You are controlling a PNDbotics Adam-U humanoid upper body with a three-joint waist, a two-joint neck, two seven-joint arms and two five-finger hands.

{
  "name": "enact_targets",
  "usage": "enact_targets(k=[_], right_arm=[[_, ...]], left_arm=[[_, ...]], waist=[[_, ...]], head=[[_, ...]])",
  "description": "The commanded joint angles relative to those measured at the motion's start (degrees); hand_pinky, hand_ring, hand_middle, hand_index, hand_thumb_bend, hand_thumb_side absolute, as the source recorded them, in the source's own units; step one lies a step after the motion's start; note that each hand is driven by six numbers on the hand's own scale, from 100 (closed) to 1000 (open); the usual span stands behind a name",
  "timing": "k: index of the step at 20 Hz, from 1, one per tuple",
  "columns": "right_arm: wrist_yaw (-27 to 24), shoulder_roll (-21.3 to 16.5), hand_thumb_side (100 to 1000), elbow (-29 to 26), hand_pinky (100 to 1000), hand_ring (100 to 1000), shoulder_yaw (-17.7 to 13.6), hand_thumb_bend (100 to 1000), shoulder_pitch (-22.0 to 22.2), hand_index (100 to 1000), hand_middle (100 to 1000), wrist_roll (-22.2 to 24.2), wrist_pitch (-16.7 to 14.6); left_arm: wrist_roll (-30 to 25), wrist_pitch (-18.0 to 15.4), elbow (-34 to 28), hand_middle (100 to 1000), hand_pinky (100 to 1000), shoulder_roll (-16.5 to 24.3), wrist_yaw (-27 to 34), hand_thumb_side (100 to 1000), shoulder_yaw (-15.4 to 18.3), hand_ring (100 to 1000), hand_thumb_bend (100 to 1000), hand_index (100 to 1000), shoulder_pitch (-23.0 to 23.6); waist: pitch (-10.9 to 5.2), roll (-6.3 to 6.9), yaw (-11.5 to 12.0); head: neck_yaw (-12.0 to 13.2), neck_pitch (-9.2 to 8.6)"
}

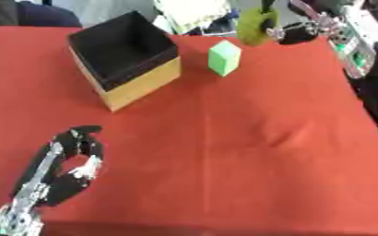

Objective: Pick up objects on the table and place them in the box.

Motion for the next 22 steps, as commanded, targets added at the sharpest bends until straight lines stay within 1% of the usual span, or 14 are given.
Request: enact_targets(k=[1, 5, 8, 10, 14, 17, 18, 19, 21, 22], right_arm=[[2.05, -0.10, 100, 1.37, 712, 704, -1.02, 100, -2.78, 311, 629, -0.55, -0.48], [4.34, 0.89, 100, 3.30, 712, 704, -1.84, 100, -4.54, 307, 629, -1.71, -0.49], [5.65, 1.28, 100, 4.90, 711, 703, -2.76, 100, -5.26, 310, 627, -2.80, 0.09], [6.60, 1.39, 100, 6.09, 709, 700, -3.44, 100, -5.71, 310, 624, -3.57, 0.62], [8.64, 2.05, 100, 8.17, 704, 693, -4.52, 100, -6.84, 319, 616, -5.31, 1.62], [10.93, 3.25, 100, 9.56, 704, 692, -4.88, 100, -7.56, 330, 616, -7.27, 2.04], [11.70, 3.85, 100, 9.98, 705, 694, -4.84, 100, -7.68, 345, 619, -7.75, 2.00], [12.44, 4.36, 100, 10.35, 706, 696, -4.80, 100, -7.79, 380, 623, -8.16, 1.92], [14.10, 5.38, 100, 10.61, 715, 710, -4.31, 100, -7.85, 511, 643, -8.53, 1.32], [14.89, 5.85, 100, 10.62, 716, 711, -4.14, 100, -7.86, 524, 645, -8.59, 1.01]], left_arm=[[-0.81, -0.21, -0.80, 514, 604, 0.01, 0.07, 437, -0.51, 600, 100, 814, -1.25], [-1.56, -0.36, -0.74, 514, 605, -0.46, 0.11, 438, -1.13, 600, 100, 814, -2.28], [-2.33, -0.54, -0.76, 515, 605, -1.20, 0.18, 439, -1.93, 600, 100, 814, -3.54], [-2.95, -0.64, -0.67, 515, 605, -1.58, 0.32, 440, -2.55, 600, 100, 814, -4.22], [-3.97, -0.84, -0.53, 515, 606, -1.99, 0.57, 443, -3.50, 601, 100, 814, -5.12], [-4.53, -0.95, -0.46, 515, 606, -2.15, 0.69, 444, -4.01, 601, 100, 814, -5.57], [-4.62, -0.95, -0.43, 515, 606, -2.17, 0.72, 444, -4.09, 601, 100, 814, -5.66], [-4.68, -0.94, -0.40, 515, 606, -2.20, 0.72, 445, -4.14, 601, 100, 814, -5.71], [-4.79, -0.97, -0.41, 515, 606, -2.32, 0.76, 446, -4.26, 601, 100, 814, -5.88], [-4.83, -0.97, -0.40, 515, 606, -2.36, 0.77, 446, -4.28, 601, 100, 814, -5.93]], waist=[[-0.63, 0.01, 0.99], [-0.29, -0.23, 3.54], [-0.06, -0.83, 6.65], [0.11, -1.18, 8.47], [0.60, -1.72, 10.89], [1.02, -2.06, 12.12], [1.16, -2.15, 12.40], [1.25, -2.20, 12.56], [1.41, -2.29, 12.83], [1.46, -2.30, 12.89]], head=[[-1.39, -1.04], [-3.49, -1.79], [-6.47, -2.57], [-7.98, -3.05], [-10.23, -3.72], [-11.58, -4.07], [-11.87, -4.16], [-12.06, -4.23], [-12.38, -4.43], [-12.47, -4.50]])
